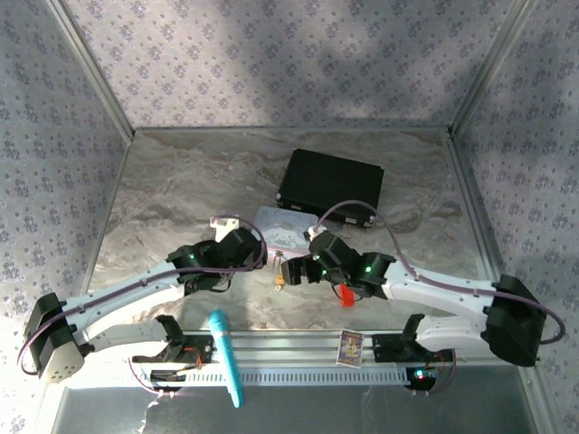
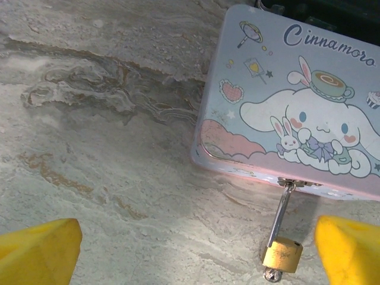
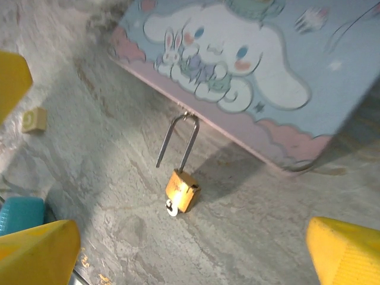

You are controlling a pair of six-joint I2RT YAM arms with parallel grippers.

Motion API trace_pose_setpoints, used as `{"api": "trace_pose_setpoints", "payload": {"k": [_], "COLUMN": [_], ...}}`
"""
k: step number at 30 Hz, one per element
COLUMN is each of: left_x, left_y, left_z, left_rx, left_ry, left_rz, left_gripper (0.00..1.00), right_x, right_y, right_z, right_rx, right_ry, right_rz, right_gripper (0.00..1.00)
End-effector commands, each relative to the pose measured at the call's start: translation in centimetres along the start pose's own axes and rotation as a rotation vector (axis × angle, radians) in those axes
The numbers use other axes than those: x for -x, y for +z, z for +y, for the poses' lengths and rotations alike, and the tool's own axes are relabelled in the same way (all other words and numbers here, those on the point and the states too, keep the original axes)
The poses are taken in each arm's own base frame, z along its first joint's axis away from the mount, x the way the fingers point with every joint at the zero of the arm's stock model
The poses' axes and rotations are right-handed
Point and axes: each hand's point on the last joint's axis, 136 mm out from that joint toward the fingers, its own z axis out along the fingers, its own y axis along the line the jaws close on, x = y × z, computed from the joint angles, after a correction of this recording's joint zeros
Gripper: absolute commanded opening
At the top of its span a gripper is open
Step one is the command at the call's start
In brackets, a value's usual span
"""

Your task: Unlock the padlock with the key

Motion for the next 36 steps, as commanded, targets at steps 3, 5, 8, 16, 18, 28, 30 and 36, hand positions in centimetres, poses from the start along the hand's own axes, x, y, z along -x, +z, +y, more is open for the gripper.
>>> {"api": "trace_pose_setpoints", "payload": {"k": [3,5,8,16,18,28,30,36], "left_x": [-0.1,-0.2,-0.3,-0.7,-0.8,-1.2,-1.2,-1.1], "left_y": [0.0,0.1,0.0,0.2,0.2,0.5,0.5,0.5], "left_z": [-0.3,-0.1,0.0,0.3,0.4,0.9,1.0,1.2], "left_rx": [-0.040,-0.043,-0.046,-0.054,-0.054,-0.042,-0.040,-0.033], "left_ry": [-0.021,-0.026,-0.030,-0.049,-0.054,-0.063,-0.064,-0.063], "left_rz": [0.006,0.007,0.005,0.008,0.008,0.008,0.005,0.000], "left_gripper": [1.00,1.00,1.00,1.00,1.00,1.00,1.00,1.00], "right_x": [-0.9,-1.4,-2.0,-3.0,-3.3,-4.4,-4.8,-5.6], "right_y": [2.5,3.6,5.1,8.0,8.6,10.4,10.5,10.0], "right_z": [1.7,1.9,1.6,0.7,0.8,0.8,0.7,0.4], "right_rx": [0.039,0.056,0.044,-0.022,-0.020,-0.057,-0.059,-0.053], "right_ry": [0.004,0.002,0.008,-0.001,-0.001,-0.027,-0.025,0.008], "right_rz": [0.024,0.035,0.047,0.100,0.111,0.156,0.168,0.171], "right_gripper": [0.92,0.78,0.70,0.66,0.64,0.51,0.46,0.31]}}
